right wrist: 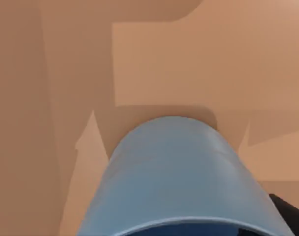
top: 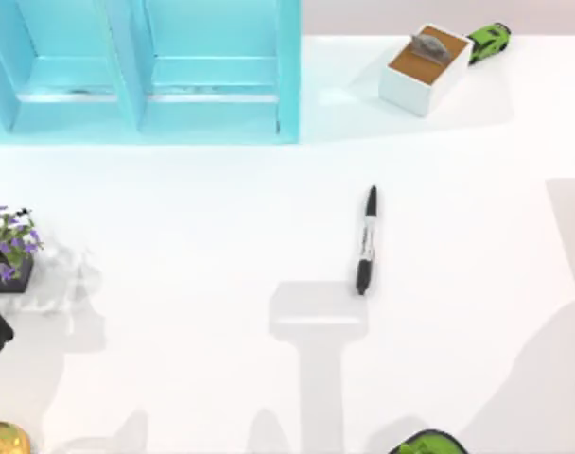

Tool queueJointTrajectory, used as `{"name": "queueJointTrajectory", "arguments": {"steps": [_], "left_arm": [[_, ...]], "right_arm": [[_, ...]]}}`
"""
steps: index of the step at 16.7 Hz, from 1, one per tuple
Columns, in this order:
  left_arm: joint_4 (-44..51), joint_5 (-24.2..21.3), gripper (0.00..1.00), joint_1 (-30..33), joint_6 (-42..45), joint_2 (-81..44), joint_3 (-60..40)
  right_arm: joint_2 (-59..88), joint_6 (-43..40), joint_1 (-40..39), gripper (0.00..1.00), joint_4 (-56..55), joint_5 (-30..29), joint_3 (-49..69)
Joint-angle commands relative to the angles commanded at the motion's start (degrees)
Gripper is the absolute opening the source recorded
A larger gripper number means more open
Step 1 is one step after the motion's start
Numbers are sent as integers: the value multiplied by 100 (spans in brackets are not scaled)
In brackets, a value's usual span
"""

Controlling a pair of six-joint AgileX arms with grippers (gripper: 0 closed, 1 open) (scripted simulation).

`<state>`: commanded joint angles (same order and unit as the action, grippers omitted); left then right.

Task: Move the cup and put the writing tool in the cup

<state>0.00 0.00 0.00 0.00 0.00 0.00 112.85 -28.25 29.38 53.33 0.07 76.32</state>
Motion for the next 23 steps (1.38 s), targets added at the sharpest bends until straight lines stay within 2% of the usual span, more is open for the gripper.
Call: {"name": "queueJointTrajectory", "arguments": {"steps": [9,18,23], "left_arm": [[0,0,100,0,0,0,0],[0,0,100,0,0,0,0],[0,0,100,0,0,0,0]], "right_arm": [[-102,214,-169,0,222,-1,176],[-1195,2185,-2198,0,2835,-13,1569],[-1363,2407,-2425,0,3065,-4,1716]]}}
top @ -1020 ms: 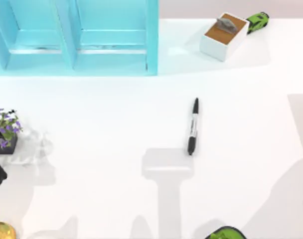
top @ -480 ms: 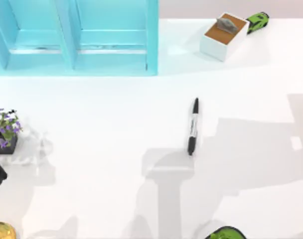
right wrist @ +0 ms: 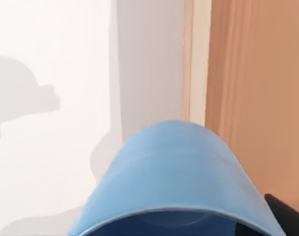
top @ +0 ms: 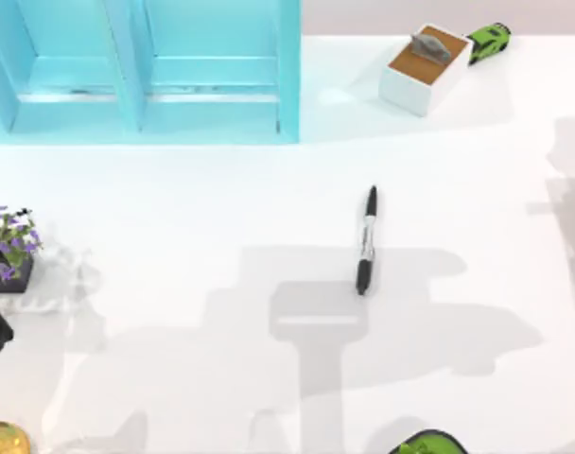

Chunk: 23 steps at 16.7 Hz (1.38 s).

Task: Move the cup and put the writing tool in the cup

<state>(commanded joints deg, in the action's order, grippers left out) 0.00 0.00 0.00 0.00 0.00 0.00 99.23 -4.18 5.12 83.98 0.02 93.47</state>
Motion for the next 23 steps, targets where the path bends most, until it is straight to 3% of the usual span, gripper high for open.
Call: {"name": "queueJointTrajectory", "arguments": {"steps": [4,13,19,23], "left_arm": [[0,0,100,0,0,0,0],[0,0,100,0,0,0,0],[0,0,100,0,0,0,0],[0,0,100,0,0,0,0]], "right_arm": [[211,227,-195,0,-199,42,11],[1637,2103,-2088,0,-1794,225,139],[1720,2181,-2133,0,-1923,244,35],[1876,2232,-2218,0,-2603,232,-351]]}}
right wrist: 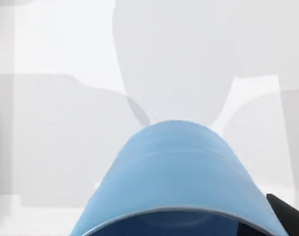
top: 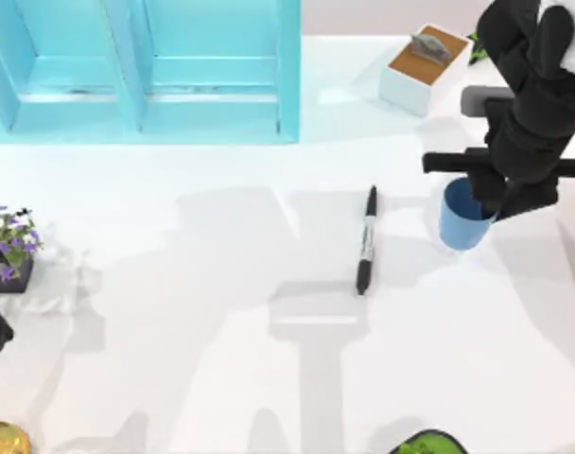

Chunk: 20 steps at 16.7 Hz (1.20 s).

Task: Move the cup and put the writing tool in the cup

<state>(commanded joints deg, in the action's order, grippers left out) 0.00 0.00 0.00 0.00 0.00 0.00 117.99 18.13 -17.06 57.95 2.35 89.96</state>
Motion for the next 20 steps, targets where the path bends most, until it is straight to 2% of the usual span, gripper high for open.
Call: {"name": "queueJointTrajectory", "arguments": {"steps": [5,18,20], "left_arm": [[0,0,100,0,0,0,0],[0,0,100,0,0,0,0],[0,0,100,0,0,0,0]], "right_arm": [[80,36,-31,0,-126,-7,-110],[80,36,-31,98,-126,-7,-110],[80,36,-31,100,-126,-7,-110]]}}
